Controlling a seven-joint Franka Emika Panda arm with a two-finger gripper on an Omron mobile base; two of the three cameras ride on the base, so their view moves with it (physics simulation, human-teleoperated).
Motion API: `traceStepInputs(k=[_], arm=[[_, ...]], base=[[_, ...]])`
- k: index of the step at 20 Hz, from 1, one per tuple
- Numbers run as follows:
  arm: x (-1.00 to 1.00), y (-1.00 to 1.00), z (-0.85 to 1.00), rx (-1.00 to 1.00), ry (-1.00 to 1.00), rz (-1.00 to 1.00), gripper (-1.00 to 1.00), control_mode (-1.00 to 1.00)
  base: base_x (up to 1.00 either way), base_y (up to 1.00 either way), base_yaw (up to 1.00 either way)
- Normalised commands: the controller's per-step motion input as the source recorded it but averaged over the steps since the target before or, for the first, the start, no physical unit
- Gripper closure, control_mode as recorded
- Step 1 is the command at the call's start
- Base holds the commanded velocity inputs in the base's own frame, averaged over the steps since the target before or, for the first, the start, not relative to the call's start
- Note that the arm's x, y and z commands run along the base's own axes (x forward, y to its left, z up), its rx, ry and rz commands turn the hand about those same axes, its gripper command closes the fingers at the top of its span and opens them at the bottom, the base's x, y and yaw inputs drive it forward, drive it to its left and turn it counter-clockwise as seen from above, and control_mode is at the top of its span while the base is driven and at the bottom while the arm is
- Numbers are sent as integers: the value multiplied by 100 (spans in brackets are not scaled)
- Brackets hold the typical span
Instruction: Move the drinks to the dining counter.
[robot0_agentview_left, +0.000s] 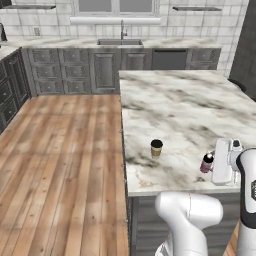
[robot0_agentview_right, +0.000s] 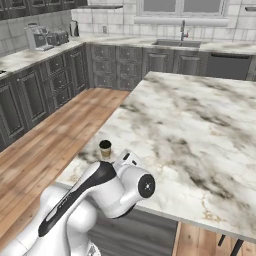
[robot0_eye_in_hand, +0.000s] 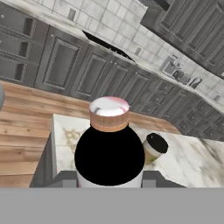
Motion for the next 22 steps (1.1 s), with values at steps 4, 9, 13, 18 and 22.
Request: traceStepInputs(k=[4,9,13,18,22], arm=[[22,0,0,0,4,0,100,-100],[47,0,0,3,11,0,100,-100],[50,0,0,12,19,0,100,-100],[43,0,0,17,18,0,100,-100],[40,0,0,17,12,0,100,-100]], base=[[0,0,0],[0,0,0],[0,0,0],[0,0,0],[0,0,0]])
